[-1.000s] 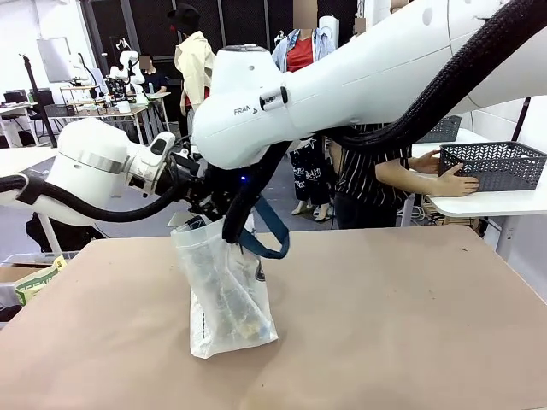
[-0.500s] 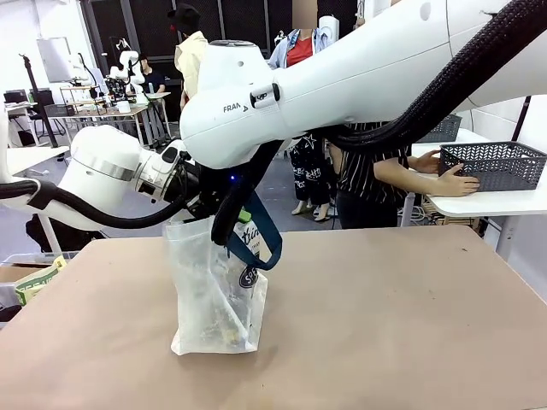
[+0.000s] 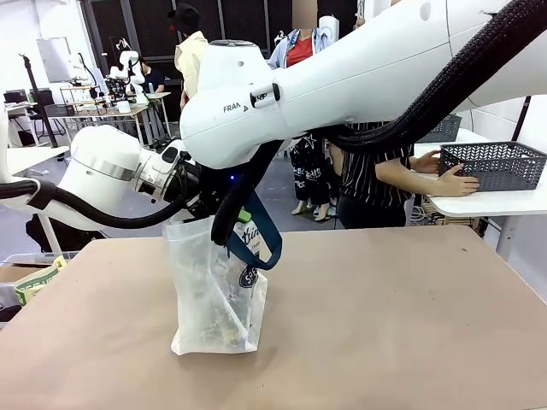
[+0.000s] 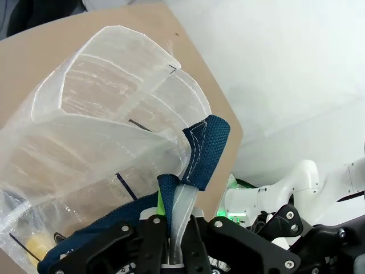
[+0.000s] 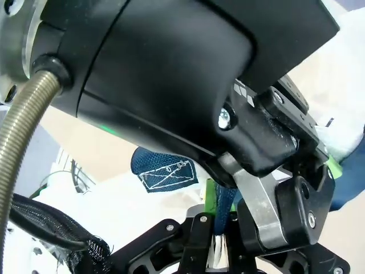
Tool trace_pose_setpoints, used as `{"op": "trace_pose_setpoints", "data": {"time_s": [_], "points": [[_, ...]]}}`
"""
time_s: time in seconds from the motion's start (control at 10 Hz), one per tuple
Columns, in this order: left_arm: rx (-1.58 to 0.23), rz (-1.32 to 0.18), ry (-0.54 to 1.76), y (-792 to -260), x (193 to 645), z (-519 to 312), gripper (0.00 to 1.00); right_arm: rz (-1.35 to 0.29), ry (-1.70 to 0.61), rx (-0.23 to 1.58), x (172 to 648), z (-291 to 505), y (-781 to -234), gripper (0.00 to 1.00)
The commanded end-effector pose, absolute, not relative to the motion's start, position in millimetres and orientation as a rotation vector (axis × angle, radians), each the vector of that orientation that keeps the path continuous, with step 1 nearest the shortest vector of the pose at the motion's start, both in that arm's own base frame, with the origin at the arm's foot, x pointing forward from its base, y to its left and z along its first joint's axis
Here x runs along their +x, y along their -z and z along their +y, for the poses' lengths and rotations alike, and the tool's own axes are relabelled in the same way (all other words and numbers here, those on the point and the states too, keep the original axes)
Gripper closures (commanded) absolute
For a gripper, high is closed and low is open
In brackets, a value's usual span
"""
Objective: Transfer purchased items from the store into the shopping bag.
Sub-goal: Move the Reusable shopping bag to the right side of the table.
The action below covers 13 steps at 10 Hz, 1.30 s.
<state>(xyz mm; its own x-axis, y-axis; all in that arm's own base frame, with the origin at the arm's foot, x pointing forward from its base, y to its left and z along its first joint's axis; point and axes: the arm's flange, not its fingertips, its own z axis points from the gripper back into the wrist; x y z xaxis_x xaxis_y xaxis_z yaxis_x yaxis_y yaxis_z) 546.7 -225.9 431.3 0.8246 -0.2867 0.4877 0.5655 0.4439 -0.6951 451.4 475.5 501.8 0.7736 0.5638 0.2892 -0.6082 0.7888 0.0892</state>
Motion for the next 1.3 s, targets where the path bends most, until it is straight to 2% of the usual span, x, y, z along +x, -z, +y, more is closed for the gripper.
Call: {"op": "trace_pose_setpoints", "data": {"time_s": [0.0,0.4,0.5,0.9,1.2], "points": [[-0.958,-0.310,0.531,-427,547,-226,1.00,-0.293,-0.606,0.174,451,474,-513,0.95],[-0.995,-0.325,0.515,-427,549,-216,1.00,-0.295,-0.563,0.184,447,463,-518,0.15],[-1.009,-0.331,0.509,-427,548,-212,1.00,-0.297,-0.549,0.184,445,459,-520,0.00],[-1.018,-0.358,0.493,-429,546,-201,1.00,-0.328,-0.478,0.178,432,428,-532,0.00],[-0.999,-0.359,0.500,-429,543,-201,1.00,-0.385,-0.295,0.139,413,365,-569,0.00]]}}
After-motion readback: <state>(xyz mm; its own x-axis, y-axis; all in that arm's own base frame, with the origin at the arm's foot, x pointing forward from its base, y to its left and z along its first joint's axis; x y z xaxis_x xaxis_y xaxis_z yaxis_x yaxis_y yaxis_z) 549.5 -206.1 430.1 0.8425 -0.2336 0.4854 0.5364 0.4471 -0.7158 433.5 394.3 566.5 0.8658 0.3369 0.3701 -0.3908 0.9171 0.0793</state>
